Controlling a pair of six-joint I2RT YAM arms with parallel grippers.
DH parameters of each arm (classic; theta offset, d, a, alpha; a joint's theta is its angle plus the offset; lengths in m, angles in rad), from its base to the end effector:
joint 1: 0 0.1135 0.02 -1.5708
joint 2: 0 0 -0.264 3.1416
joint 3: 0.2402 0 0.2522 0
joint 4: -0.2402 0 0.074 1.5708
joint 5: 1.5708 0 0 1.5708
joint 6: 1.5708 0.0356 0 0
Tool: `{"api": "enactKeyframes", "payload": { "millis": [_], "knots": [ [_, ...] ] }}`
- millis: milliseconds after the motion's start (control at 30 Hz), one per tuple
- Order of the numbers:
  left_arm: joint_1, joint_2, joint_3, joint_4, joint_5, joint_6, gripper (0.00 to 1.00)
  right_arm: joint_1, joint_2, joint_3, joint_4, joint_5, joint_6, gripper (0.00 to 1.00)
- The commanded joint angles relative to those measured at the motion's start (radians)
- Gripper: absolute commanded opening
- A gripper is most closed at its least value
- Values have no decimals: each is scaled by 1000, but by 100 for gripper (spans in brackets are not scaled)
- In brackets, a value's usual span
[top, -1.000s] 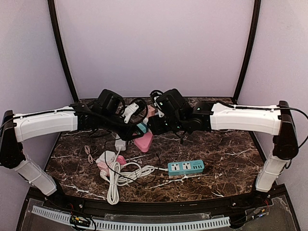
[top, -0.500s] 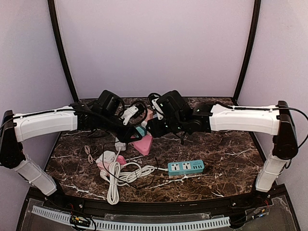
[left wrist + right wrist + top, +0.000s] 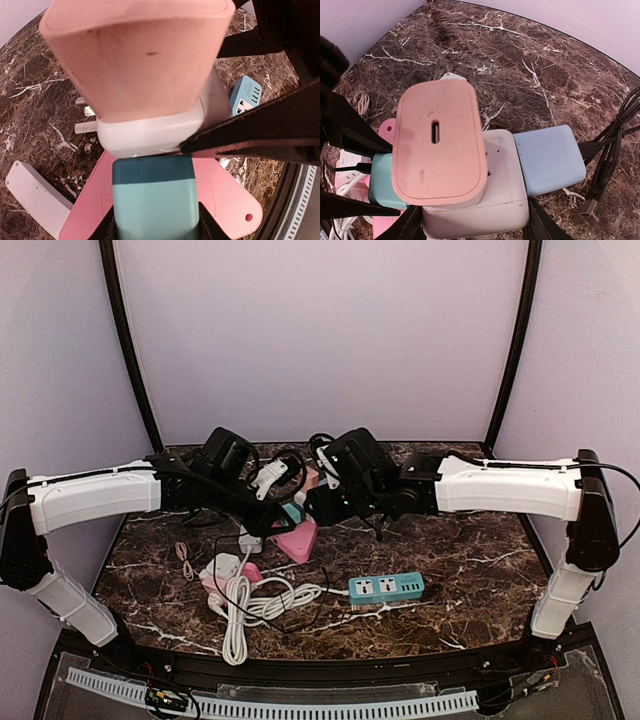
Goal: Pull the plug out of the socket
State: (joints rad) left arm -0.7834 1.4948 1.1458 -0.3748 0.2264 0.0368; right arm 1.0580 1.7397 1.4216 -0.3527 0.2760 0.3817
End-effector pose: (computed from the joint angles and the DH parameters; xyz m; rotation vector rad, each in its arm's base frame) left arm 0.2297 -0.2400 0.2774 1.0495 2.1113 -0.6364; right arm 0.2050 0.3443 0.2868 -0.6041 2.1730 0.4817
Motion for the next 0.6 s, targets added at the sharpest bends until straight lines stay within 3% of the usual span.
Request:
{"api": "enactKeyframes", "payload": {
  "millis": [0, 567],
  "knots": [
    [-16, -13, 29, 43, 37, 14, 1, 11, 4, 74, 34, 53, 28, 0],
    [-16, -30, 20, 52, 4, 2, 1, 10, 80, 175, -105, 127, 131, 0]
  ]
}}
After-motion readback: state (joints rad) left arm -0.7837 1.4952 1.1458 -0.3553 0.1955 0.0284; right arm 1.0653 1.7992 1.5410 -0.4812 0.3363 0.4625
